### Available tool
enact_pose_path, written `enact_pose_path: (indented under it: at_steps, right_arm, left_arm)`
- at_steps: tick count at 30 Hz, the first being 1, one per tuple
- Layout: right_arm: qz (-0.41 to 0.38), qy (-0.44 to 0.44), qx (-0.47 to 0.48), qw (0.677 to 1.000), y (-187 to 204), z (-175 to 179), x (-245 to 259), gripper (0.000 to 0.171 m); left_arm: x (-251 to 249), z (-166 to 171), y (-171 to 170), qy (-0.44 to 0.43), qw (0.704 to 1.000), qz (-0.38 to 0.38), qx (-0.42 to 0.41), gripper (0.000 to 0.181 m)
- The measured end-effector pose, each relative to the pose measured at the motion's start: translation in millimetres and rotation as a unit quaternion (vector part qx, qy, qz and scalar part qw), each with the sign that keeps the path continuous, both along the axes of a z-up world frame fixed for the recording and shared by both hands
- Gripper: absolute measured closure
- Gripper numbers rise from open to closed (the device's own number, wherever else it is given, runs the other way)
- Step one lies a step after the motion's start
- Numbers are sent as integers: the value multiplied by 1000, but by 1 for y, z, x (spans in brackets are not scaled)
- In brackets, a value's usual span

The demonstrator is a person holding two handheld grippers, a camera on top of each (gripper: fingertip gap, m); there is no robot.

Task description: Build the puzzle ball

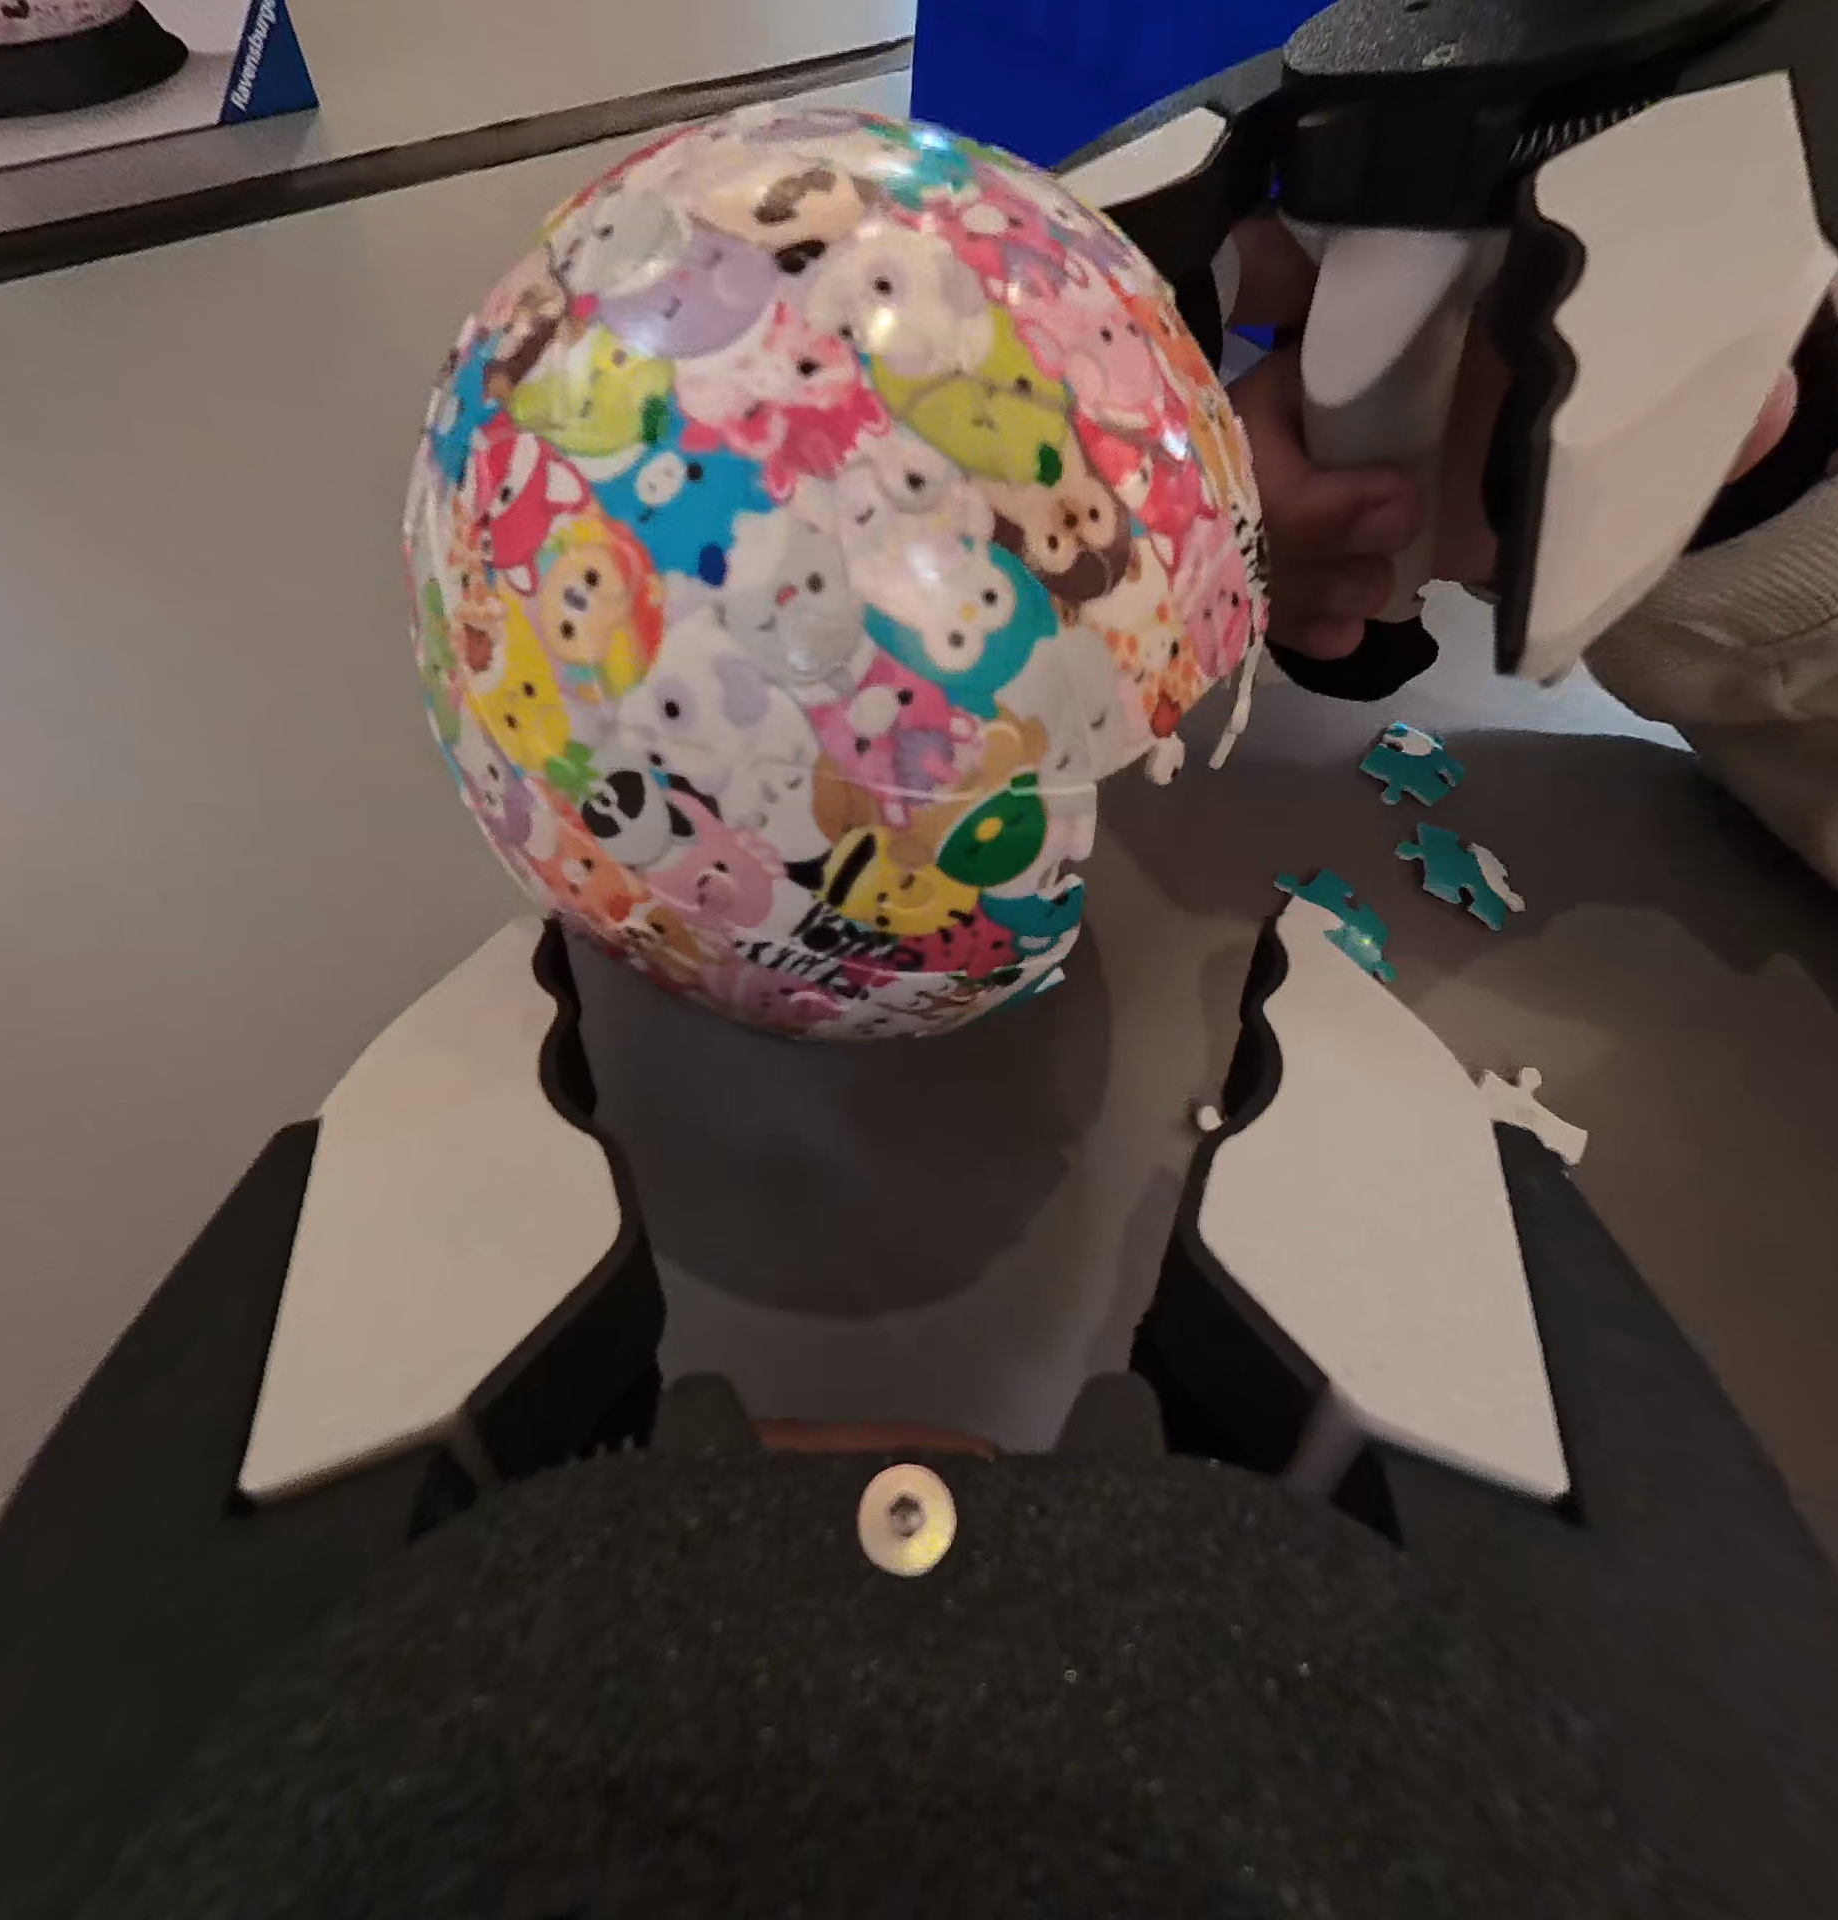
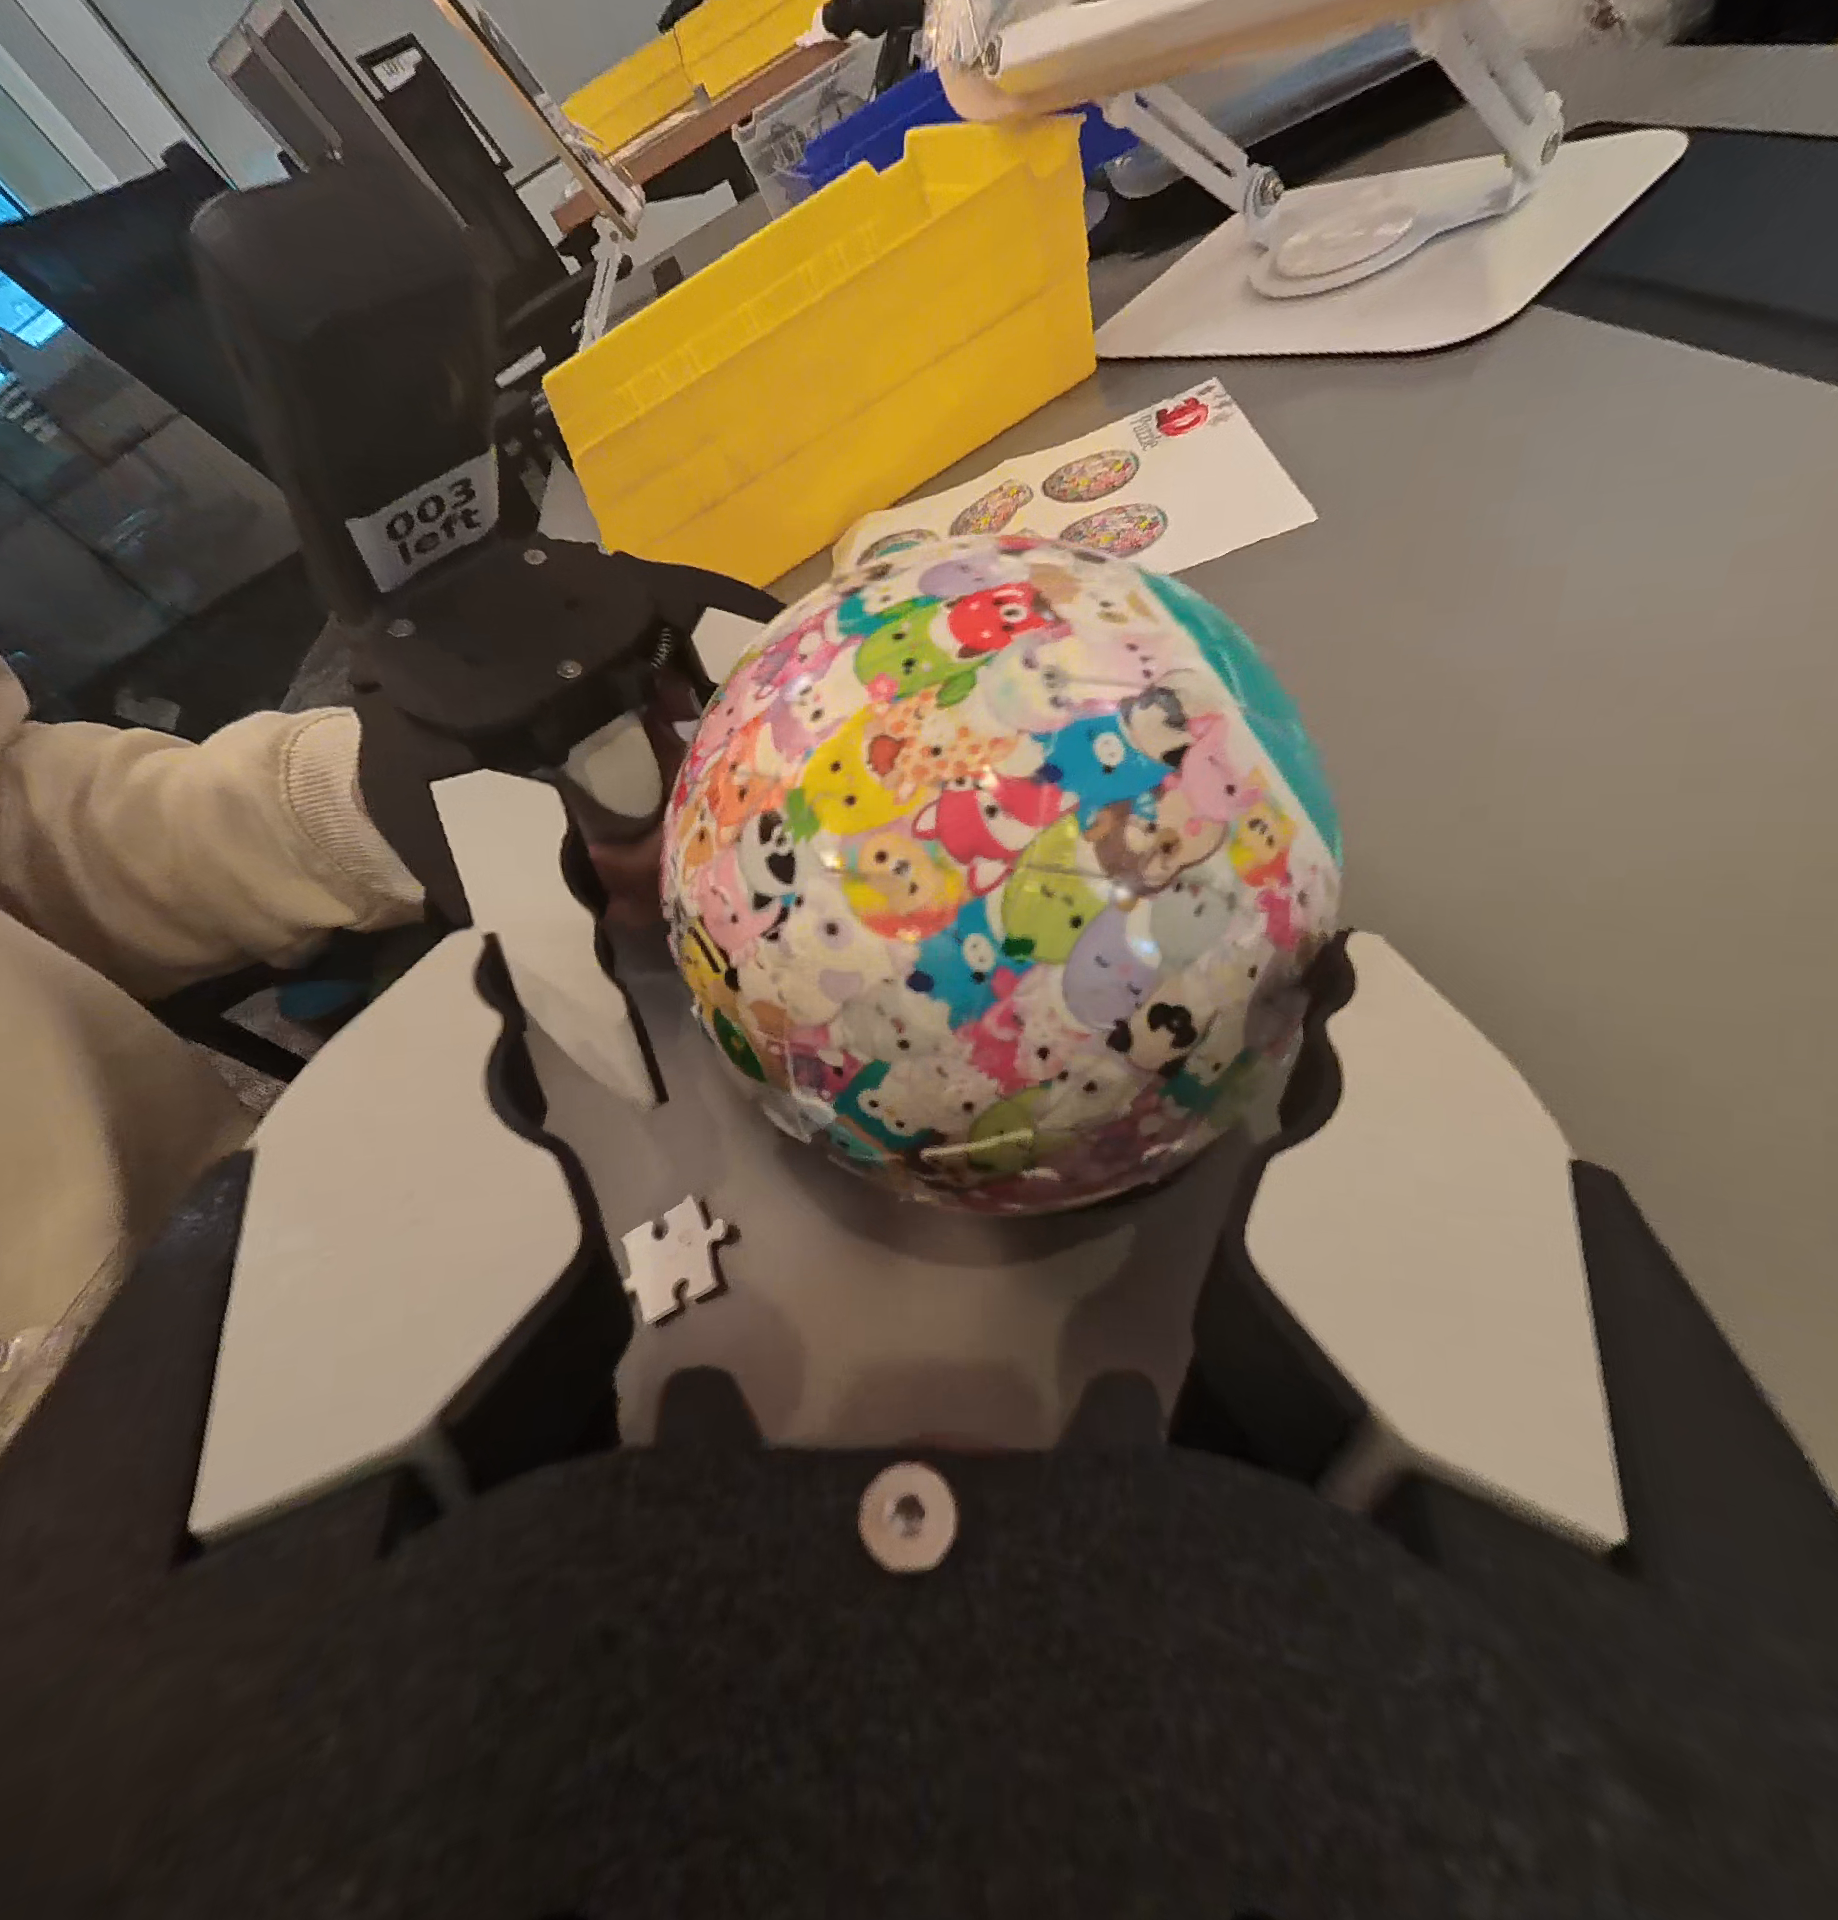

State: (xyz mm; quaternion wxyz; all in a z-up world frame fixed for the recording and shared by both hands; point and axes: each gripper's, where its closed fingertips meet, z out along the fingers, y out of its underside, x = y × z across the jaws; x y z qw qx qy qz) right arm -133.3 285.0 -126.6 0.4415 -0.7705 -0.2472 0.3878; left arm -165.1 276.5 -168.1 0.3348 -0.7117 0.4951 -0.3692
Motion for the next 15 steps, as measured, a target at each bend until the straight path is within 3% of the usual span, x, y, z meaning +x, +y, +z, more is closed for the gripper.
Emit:
enact_pose_path:
  at_steps: [8, 15]
  right_arm:
    - [0, 17, -16, 1000, 2, 7, -2, 26]
    - [-13, 3, 3, 1000, 5, 4, 6, 34]
  left_arm:
    - [1, -2, 3, 12, 1000, 3, 6, 59]
    - [0, -6, 5, 20, 999, 8, 29, 62]
